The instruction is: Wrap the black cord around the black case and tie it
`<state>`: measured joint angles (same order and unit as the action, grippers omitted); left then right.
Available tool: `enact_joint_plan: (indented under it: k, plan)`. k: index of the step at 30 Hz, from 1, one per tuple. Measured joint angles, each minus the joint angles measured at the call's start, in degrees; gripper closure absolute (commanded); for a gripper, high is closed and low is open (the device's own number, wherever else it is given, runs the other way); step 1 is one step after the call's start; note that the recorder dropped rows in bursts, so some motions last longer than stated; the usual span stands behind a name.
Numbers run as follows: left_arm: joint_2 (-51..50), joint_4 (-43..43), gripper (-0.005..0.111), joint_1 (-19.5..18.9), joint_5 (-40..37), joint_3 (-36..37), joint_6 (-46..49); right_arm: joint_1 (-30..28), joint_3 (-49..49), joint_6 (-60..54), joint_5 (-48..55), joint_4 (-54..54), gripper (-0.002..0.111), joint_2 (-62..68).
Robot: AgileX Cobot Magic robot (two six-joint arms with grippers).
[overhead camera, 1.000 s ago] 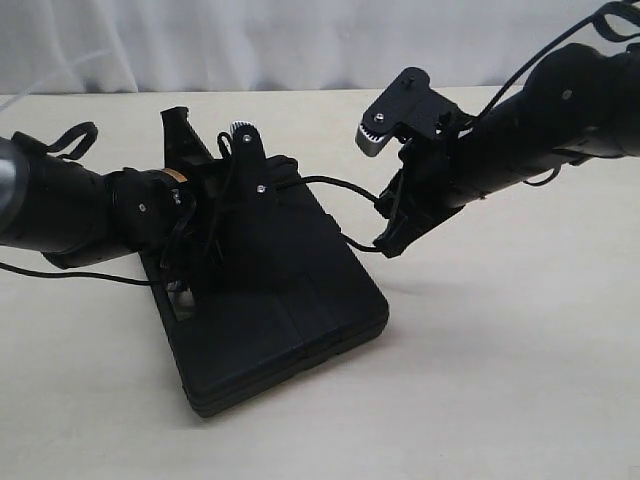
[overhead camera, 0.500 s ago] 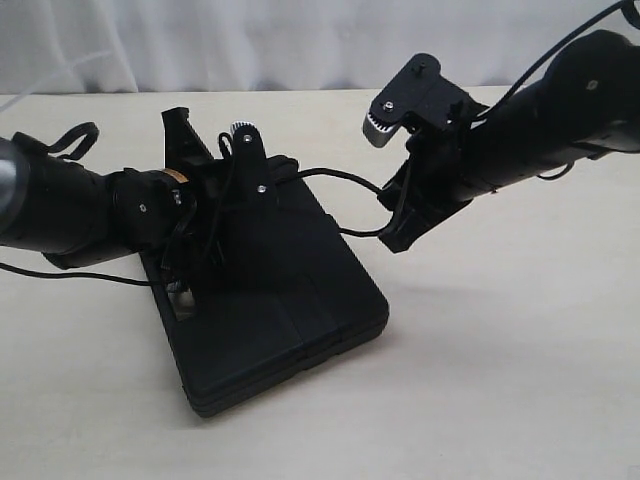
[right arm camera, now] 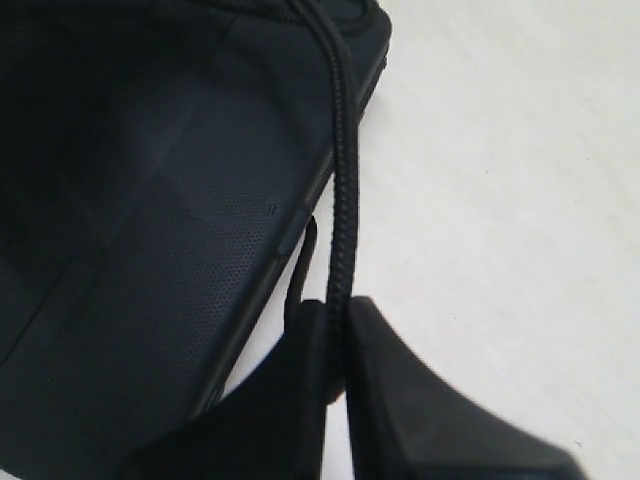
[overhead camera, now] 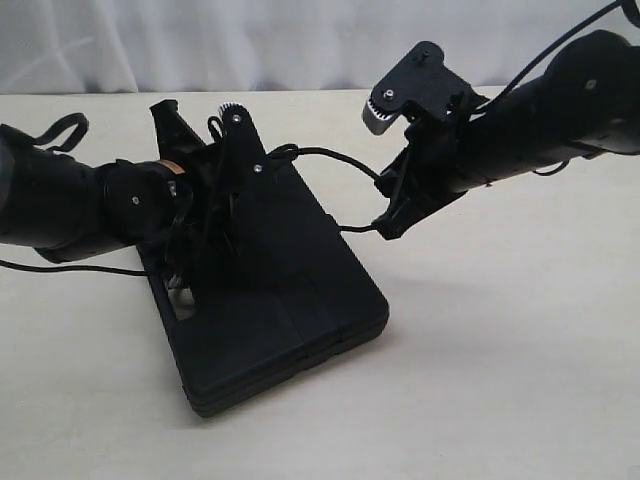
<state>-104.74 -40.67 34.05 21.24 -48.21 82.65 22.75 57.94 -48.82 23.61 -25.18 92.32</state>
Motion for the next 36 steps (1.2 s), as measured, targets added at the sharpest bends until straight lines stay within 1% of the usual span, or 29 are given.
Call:
enact_joint_plan:
  k: [10, 16, 26, 33, 36]
  plan:
    - [0.95, 2.38, 0.107, 0.0, -2.15, 0.0, -3.29, 0.0, -0.08, 0.0, -0.14, 0.0, 0.104, 2.17]
    - [0.95, 2.47, 0.107, 0.0, 0.63, 0.0, -5.47, 0.0, -0.08, 0.0, 1.03, 0.0, 0.104, 2.41]
    - [0.95, 2.8, 0.107, 0.0, 0.89, 0.0, -6.6, 0.0, -0.08, 0.0, 1.81, 0.0, 0.104, 2.71]
    - [2.46, 10.56, 0.107, 0.0, 0.63, 0.0, -15.68, 0.0, -0.08, 0.0, 1.89, 0.0, 0.104, 2.85]
    - [3.32, 12.16, 0.107, 0.0, 0.3, 0.0, -17.08, 0.0, -0.08, 0.0, 1.89, 0.0, 0.104, 2.85]
